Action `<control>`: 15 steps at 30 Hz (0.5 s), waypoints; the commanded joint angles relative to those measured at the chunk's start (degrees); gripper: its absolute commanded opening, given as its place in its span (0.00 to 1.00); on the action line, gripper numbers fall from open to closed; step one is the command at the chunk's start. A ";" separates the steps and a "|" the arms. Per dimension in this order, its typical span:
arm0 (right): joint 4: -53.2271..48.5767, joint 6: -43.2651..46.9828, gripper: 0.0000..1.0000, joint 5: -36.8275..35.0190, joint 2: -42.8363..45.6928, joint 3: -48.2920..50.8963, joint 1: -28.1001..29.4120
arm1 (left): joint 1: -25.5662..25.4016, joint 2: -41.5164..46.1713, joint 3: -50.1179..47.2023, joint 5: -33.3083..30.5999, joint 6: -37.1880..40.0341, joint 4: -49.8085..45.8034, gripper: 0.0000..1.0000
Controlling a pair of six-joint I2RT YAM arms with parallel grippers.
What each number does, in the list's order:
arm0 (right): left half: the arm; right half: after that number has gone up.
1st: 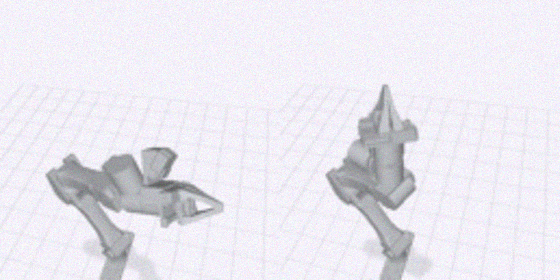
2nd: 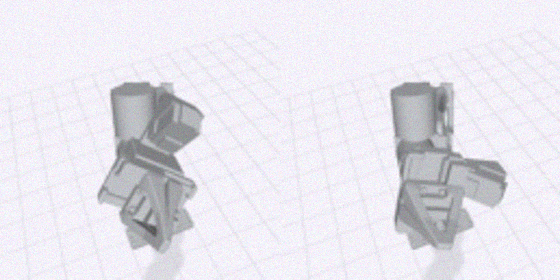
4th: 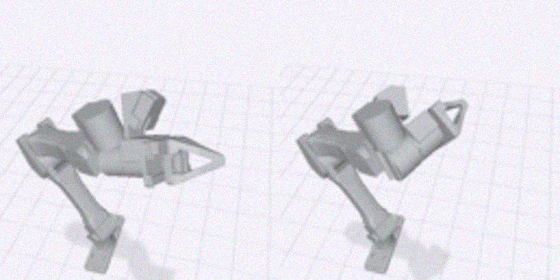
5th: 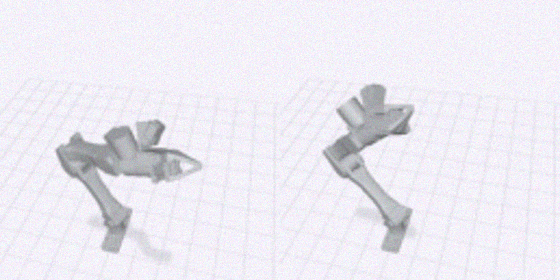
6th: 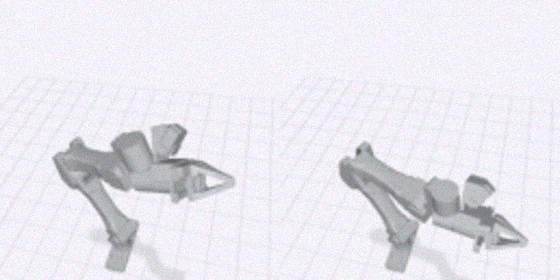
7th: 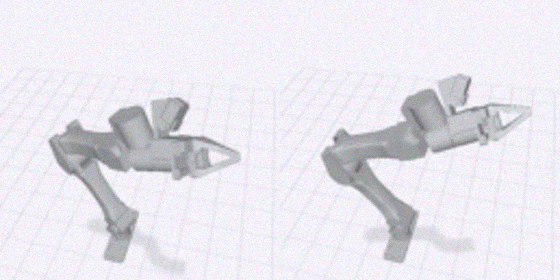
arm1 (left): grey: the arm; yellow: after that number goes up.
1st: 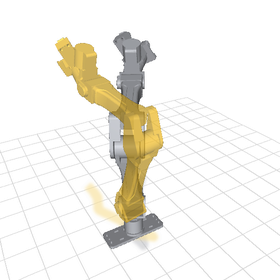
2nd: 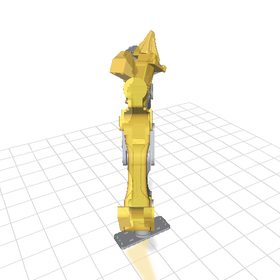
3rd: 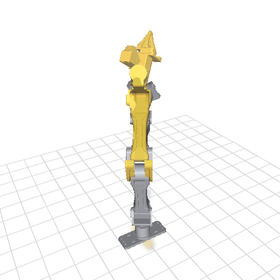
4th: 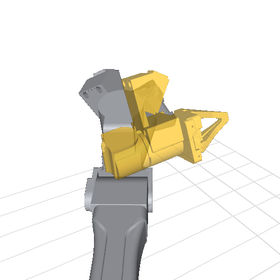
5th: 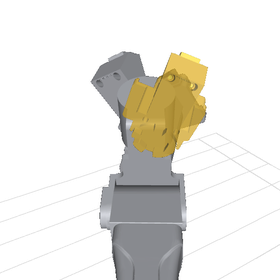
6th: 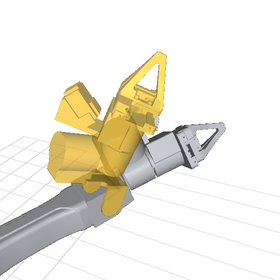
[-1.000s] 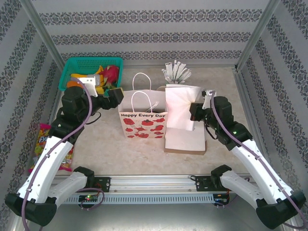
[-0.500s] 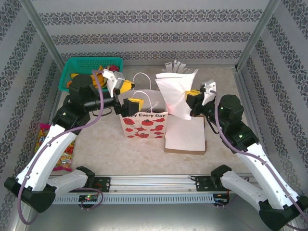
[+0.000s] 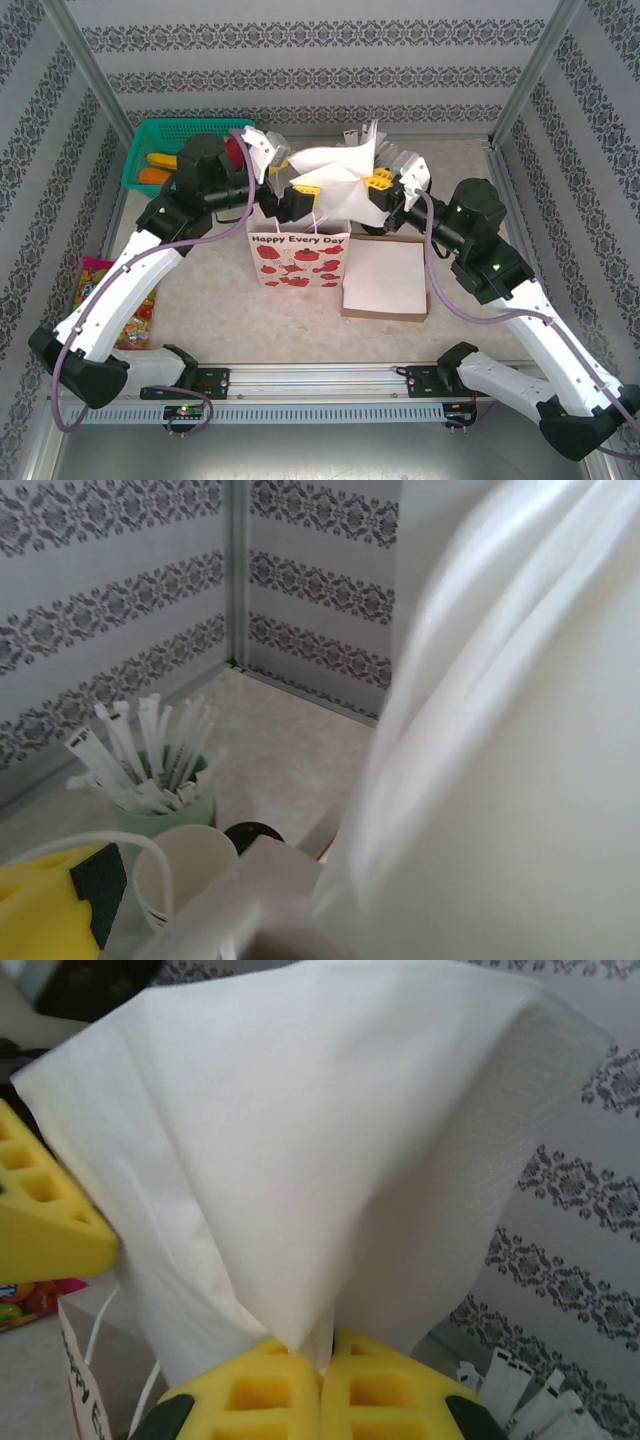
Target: Pack the takeout coffee
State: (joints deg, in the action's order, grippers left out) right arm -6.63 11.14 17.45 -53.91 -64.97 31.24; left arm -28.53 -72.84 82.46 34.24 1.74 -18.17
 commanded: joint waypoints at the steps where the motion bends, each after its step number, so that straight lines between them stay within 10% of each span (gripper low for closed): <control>1: -0.33 3.32 0.00 7.51 -1.34 -2.90 0.75 | -0.65 -1.29 3.24 -2.83 3.12 1.21 1.00; 15: -16.67 9.62 0.00 29.14 -12.74 -17.22 0.59 | 3.34 -5.66 12.55 23.86 25.34 -13.36 0.89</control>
State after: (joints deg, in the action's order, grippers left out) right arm -19.42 17.61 38.87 -65.41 -79.15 31.40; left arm -27.29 -79.05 93.69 50.78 21.21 -29.12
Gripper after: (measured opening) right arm 0.067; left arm 0.891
